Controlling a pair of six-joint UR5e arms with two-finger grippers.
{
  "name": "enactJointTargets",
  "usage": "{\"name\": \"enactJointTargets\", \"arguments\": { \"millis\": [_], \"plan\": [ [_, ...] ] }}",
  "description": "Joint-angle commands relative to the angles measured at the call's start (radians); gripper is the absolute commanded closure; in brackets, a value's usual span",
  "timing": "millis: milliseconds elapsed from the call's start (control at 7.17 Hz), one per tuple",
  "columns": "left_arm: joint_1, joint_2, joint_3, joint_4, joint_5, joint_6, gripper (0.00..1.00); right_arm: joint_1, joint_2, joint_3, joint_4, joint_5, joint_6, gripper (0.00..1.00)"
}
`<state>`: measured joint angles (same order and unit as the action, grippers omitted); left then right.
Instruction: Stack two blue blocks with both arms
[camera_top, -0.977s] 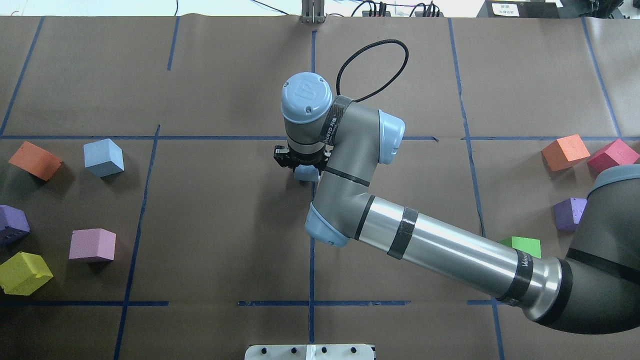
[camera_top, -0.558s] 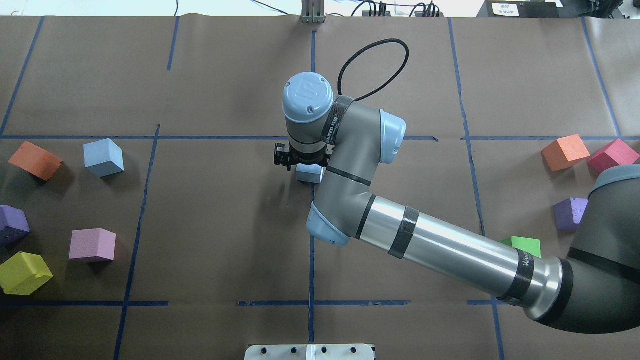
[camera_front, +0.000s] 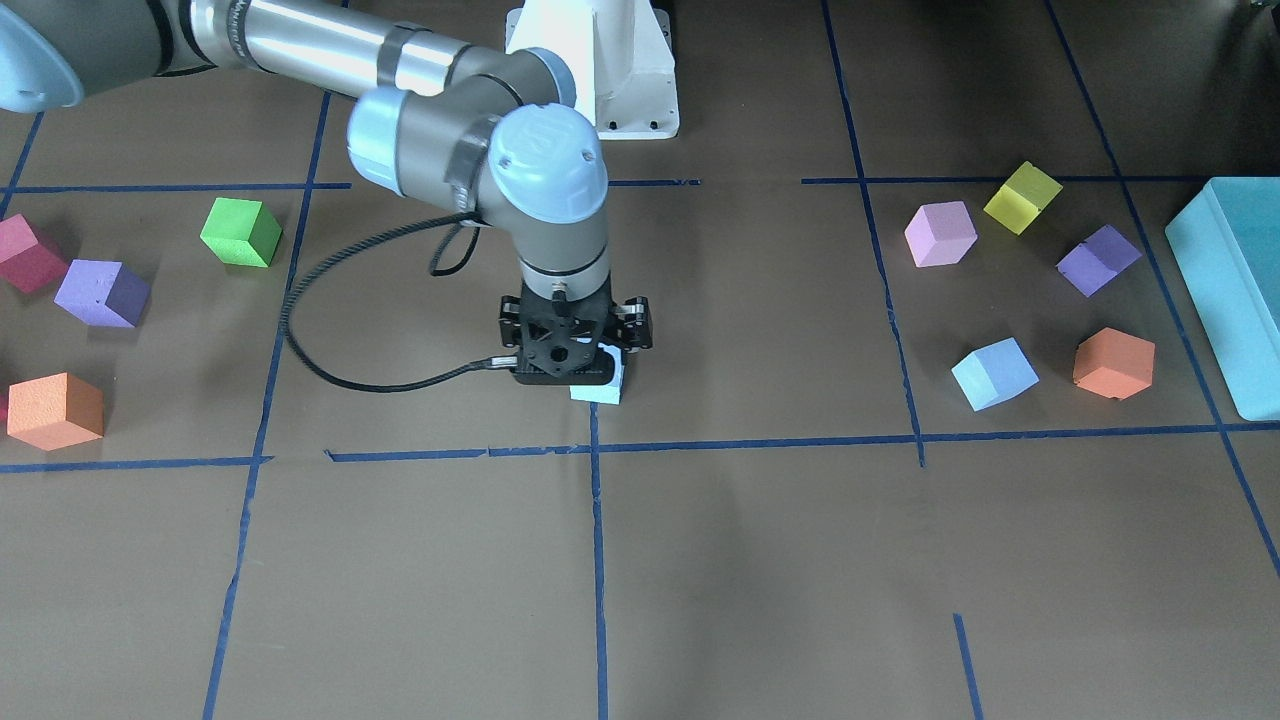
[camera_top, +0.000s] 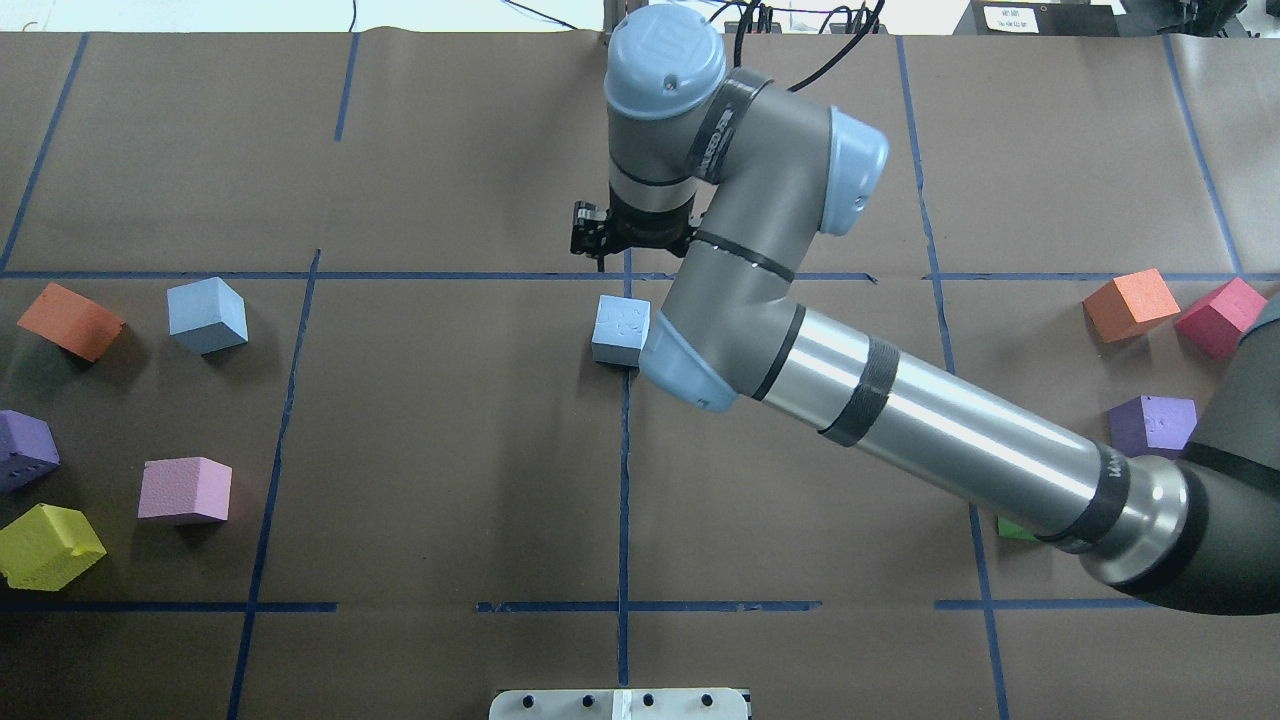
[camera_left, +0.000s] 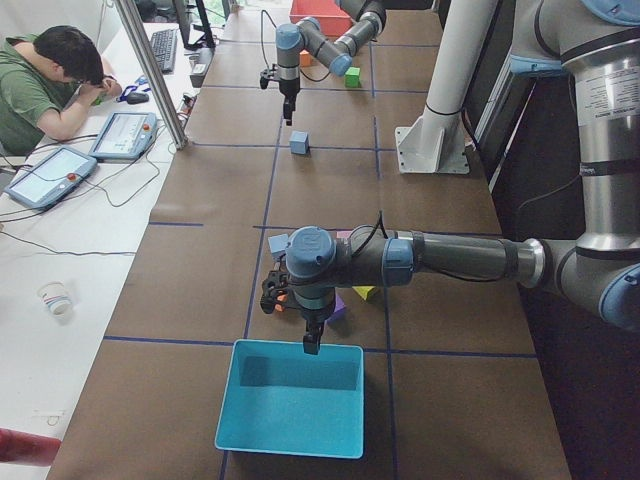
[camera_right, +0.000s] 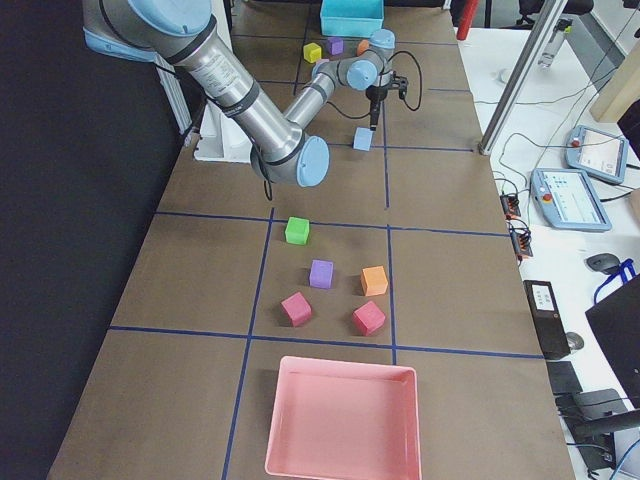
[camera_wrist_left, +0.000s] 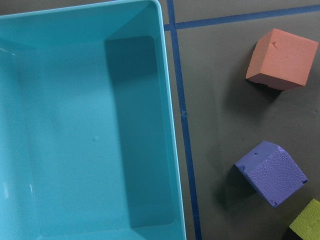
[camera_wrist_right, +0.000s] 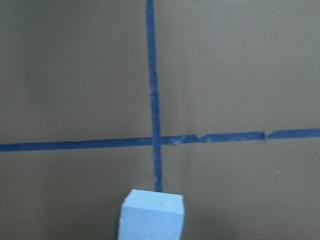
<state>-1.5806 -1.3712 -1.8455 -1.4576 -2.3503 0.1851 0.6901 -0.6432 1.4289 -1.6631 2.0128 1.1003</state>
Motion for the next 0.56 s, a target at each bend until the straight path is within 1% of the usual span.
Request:
{"name": "enactJointTargets", "arguments": {
  "millis": [0,140,279,419],
  "plan": [
    [0.016,-0.034,-0.001,0.000,0.006,-0.009,0.00,0.127,-0.230,0.242,-0.089,0.078,-0.246,0.00],
    [0.016,-0.076,0.002,-0.003,-0.001,-0.009,0.00,0.213,-0.371,0.340,-0.092,0.107,-0.421,0.00],
    [0.016,-0.122,0.005,-0.007,0.002,-0.007,0.00,0.308,-0.494,0.398,-0.093,0.162,-0.614,0.00],
    [0.016,-0.158,0.018,-0.024,-0.001,-0.012,0.00,0.409,-0.615,0.428,-0.089,0.223,-0.818,0.00]
  ]
}}
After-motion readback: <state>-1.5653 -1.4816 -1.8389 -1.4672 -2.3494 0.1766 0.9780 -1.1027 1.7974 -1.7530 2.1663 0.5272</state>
